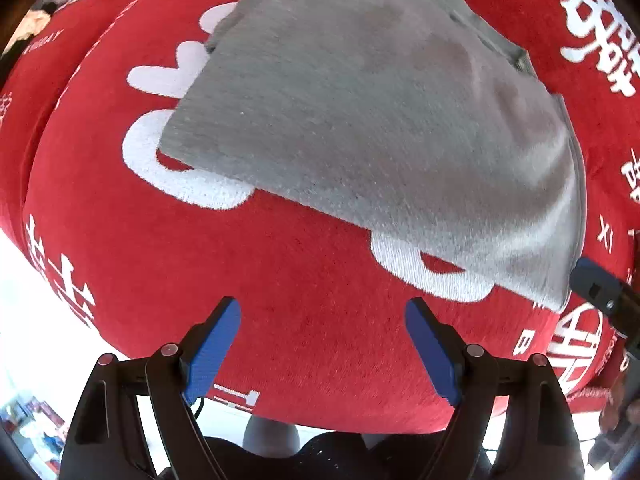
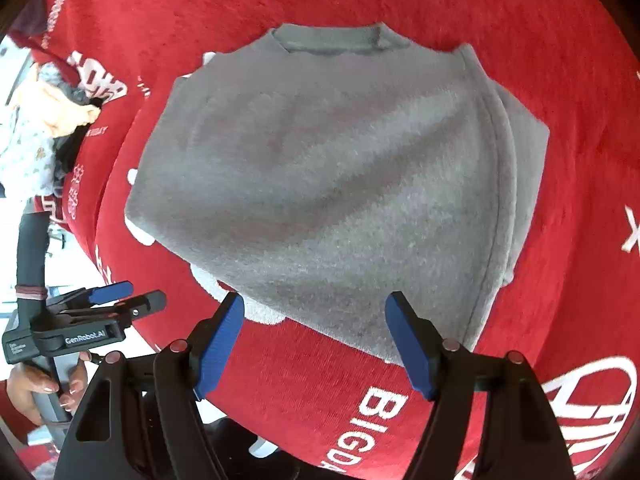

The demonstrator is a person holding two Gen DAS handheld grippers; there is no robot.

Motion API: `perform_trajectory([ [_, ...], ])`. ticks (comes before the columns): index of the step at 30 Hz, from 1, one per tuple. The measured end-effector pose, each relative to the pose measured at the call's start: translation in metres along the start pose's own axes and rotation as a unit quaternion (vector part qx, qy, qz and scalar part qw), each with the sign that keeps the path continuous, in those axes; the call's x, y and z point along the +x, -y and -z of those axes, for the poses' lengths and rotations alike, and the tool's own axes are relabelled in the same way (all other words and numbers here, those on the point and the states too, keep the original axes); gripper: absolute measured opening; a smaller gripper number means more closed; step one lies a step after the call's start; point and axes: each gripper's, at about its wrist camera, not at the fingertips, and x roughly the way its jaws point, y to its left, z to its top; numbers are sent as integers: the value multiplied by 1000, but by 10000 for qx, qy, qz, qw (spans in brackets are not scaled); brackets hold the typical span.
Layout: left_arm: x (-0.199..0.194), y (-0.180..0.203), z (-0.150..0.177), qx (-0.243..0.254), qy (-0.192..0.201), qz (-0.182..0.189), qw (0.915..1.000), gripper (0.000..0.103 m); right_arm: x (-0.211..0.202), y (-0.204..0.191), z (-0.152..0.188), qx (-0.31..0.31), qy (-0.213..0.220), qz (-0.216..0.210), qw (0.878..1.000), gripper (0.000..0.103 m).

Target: Fold small clothes

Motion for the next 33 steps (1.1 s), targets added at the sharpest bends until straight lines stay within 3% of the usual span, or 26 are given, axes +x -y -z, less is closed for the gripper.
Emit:
perform_trajectory([
  [8, -4, 1, -7, 36, 140, 14, 9999, 85, 2, 11, 3, 265, -22, 100, 9996, 76],
  [14, -12, -27, -24, 93, 257, 169, 9995, 85, 3, 1, 6, 326, -49, 201, 9993, 76],
  [27, -12, -83, -54, 768, 247, 355, 9961, 85, 22, -62, 18, 801, 127, 484, 9955, 76],
  [33, -13, -117, -71, 651, 270, 646, 9954, 85, 45, -95, 13, 930, 12, 335, 9951, 76],
])
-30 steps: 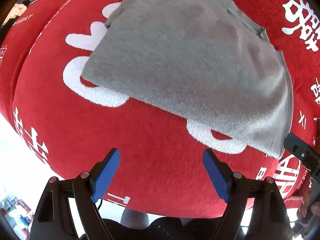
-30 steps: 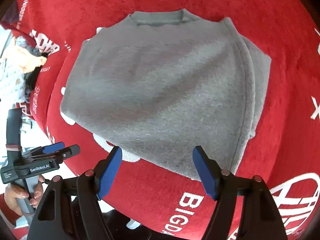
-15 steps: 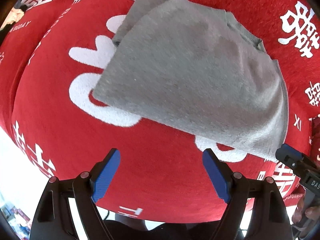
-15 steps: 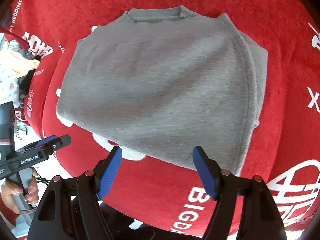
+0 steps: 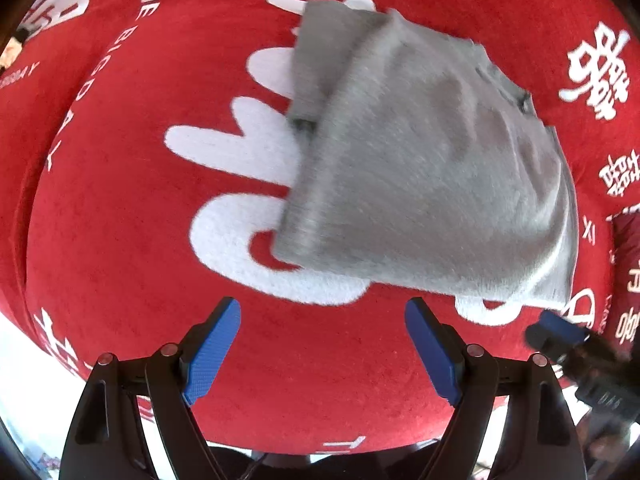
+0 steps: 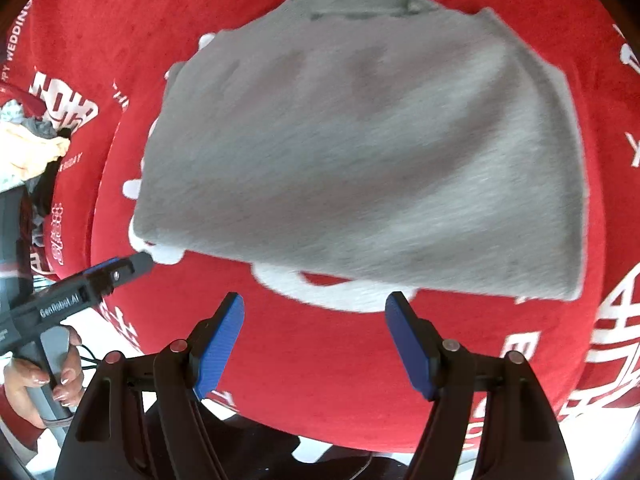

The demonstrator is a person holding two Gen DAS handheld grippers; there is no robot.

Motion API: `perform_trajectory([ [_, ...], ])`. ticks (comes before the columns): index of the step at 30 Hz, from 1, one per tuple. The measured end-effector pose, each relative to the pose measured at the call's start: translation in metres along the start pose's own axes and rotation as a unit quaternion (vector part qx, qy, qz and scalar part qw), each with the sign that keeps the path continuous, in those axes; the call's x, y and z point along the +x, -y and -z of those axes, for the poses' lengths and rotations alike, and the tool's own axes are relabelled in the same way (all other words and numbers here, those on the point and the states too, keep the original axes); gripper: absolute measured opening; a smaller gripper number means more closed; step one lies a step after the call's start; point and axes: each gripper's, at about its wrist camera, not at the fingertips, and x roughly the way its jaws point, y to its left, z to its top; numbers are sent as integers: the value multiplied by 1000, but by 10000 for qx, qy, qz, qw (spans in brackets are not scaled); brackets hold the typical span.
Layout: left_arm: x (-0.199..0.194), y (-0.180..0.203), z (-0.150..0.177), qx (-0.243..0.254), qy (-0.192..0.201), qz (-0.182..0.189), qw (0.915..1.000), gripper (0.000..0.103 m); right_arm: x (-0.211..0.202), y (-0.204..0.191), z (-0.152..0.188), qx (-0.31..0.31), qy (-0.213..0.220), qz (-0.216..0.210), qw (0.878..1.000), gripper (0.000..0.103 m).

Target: Fold small clothes

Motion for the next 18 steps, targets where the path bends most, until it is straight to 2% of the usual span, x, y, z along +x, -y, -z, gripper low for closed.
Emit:
perform_trajectory([
  [4, -2, -15, -7, -182, 93, 292, 9994, 85, 14, -22, -4, -83, -140, -59, 9999, 76],
  [10, 3, -26, -17, -401, 292, 441, 9978, 85, 26, -39, -7, -108, -330, -222, 9992, 76],
  [13, 4, -33, -31, -474, 546, 845, 9938, 85, 31, -35, -9, 96, -358, -500, 9981, 76],
  [15, 6, -37, -40, -329, 596, 1095, 9917, 84, 35, -31, -11, 268, -340, -753, 9962, 76],
  [18, 15, -31, -49, 159, 449, 1186, 9918, 65, 44, -18, -14, 769, -313, -1280, 9883, 76],
])
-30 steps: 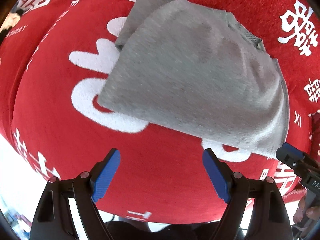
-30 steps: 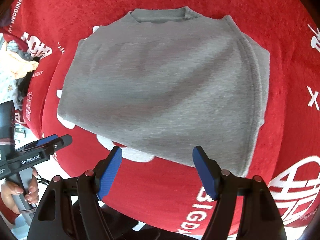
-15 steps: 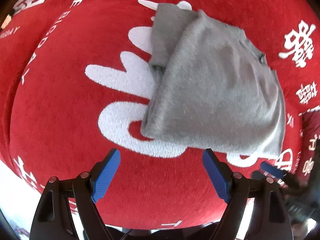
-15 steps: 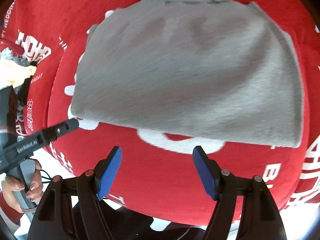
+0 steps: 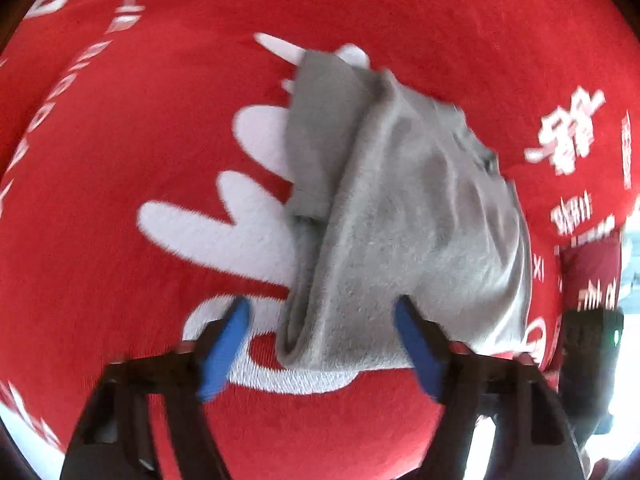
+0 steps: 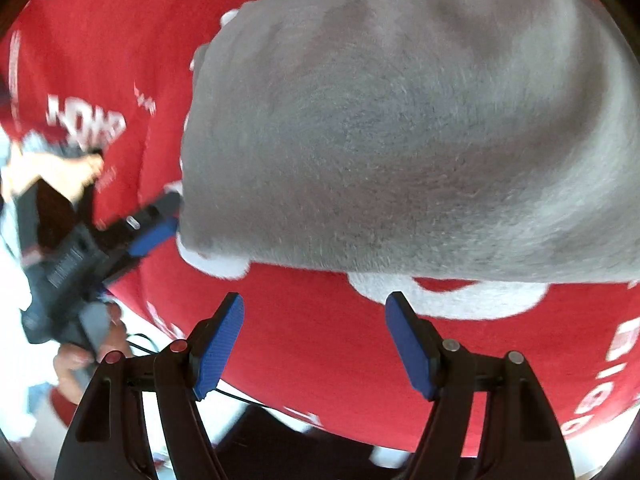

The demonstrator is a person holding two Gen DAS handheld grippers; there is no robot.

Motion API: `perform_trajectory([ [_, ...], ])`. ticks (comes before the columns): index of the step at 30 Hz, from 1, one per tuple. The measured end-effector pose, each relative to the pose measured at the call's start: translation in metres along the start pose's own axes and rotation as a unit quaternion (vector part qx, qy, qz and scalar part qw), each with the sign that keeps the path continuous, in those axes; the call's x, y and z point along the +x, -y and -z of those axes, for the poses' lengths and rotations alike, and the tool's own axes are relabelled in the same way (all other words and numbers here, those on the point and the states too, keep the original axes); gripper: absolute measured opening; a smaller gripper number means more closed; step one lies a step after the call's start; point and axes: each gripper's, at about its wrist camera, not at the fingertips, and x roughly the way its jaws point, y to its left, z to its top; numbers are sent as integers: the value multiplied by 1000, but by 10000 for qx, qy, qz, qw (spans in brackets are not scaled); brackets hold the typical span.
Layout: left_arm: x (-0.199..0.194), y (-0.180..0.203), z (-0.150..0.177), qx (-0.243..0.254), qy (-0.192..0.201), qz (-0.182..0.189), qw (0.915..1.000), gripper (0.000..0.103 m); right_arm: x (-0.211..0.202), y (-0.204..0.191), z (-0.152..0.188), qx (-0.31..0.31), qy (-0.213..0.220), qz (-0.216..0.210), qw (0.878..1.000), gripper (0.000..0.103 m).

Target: Fold small clothes

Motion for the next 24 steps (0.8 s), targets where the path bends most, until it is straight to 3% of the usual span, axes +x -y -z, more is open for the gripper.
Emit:
perform_trajectory([
  [3, 9, 5, -2, 342, -225, 118, 9991, 48, 6, 17, -3, 533, 61, -417, 9977, 76],
  [6, 10, 7, -3, 454, -307, 198, 9983, 46, 7, 29, -3, 965, 238, -850, 9914, 76],
  [7, 10, 7, -4, 470, -328, 240, 9981, 33, 6, 33, -3, 1120, 310, -1025, 9879, 76],
  [9, 12, 8, -6, 489, -436, 297, 9974, 29, 7, 43, -4, 1491, 441, -1360, 9784, 76],
  [10, 15, 10, -8, 497, -469, 313, 9972, 16, 8, 47, -6, 1655, 481, -1494, 9736, 75],
  [12, 17, 11, -10, 600, -577, 279, 9961, 8, 11, 54, -9, 1994, 543, -1760, 9625, 46],
  [13, 15, 11, -10, 644, -584, 279, 9958, 8, 14, 55, -10, 2096, 517, -1802, 9596, 13],
  [14, 12, 10, -9, 683, -590, 289, 9955, 8, 16, 55, -12, 2122, 483, -1718, 9608, 8],
  [20, 6, 10, 6, 1017, -681, 89, 9924, 8, 4, 36, -6, 1399, 462, -1335, 9800, 8],
  [24, 11, 2, 13, 885, -712, 41, 9935, 8, 16, 42, 0, 1237, 276, -933, 9875, 8],
])
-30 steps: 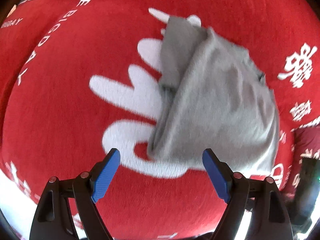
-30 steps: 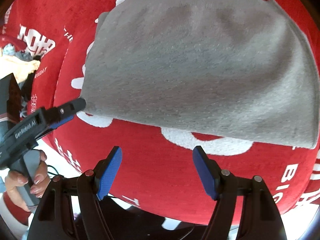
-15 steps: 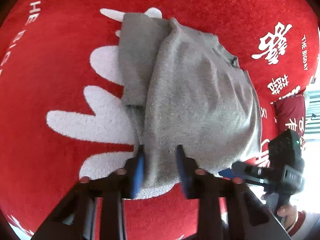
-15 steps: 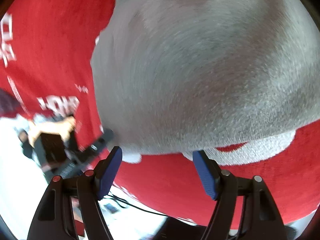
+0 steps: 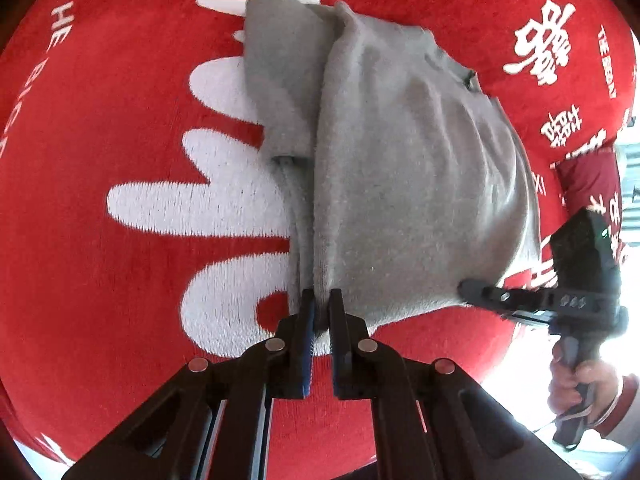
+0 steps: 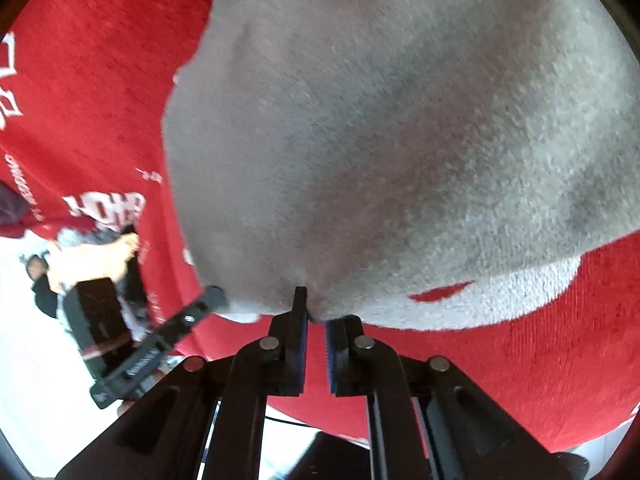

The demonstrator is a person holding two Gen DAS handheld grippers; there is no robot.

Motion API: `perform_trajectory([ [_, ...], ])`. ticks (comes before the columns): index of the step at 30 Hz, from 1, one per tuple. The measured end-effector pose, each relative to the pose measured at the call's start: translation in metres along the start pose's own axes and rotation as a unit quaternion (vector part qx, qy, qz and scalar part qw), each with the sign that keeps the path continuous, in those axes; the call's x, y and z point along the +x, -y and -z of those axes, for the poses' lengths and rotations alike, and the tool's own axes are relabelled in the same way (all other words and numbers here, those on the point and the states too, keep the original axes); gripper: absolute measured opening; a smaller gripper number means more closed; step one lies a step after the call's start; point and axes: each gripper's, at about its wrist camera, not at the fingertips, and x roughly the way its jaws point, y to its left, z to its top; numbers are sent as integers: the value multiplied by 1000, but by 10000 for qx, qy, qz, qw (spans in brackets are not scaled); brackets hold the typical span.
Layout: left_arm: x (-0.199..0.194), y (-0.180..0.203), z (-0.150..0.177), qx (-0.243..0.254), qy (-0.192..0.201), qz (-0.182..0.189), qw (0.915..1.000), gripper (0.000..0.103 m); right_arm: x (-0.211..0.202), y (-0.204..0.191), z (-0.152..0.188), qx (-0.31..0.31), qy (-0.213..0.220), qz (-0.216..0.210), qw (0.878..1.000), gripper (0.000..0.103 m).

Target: Fold small clothes

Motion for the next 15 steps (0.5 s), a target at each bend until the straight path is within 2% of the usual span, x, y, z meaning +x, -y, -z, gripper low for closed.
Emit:
perform_trajectory([
  [5, -9, 4, 5, -111, 176, -259, 9994, 9, 3, -11, -3, -301, -154, 177, 9993, 13],
  [6, -11, 5, 7, -181, 185, -388, 9989, 21, 4, -16, -3, -395, -229, 283, 9986, 16],
  [7, -12, 5, 8, -225, 187, -528, 9982, 42, 3, -20, -1, -531, -287, 402, 9974, 25],
  [8, -14, 7, 10, -288, 202, -736, 9967, 53, 3, -23, 1, -665, -316, 512, 9960, 34],
  [9, -15, 8, 10, -312, 237, -817, 9959, 63, 2, -26, 4, -777, -339, 578, 9947, 36],
  [15, -16, 10, 14, -400, 233, -1060, 9933, 63, 0, -28, 11, -960, -409, 736, 9918, 38],
])
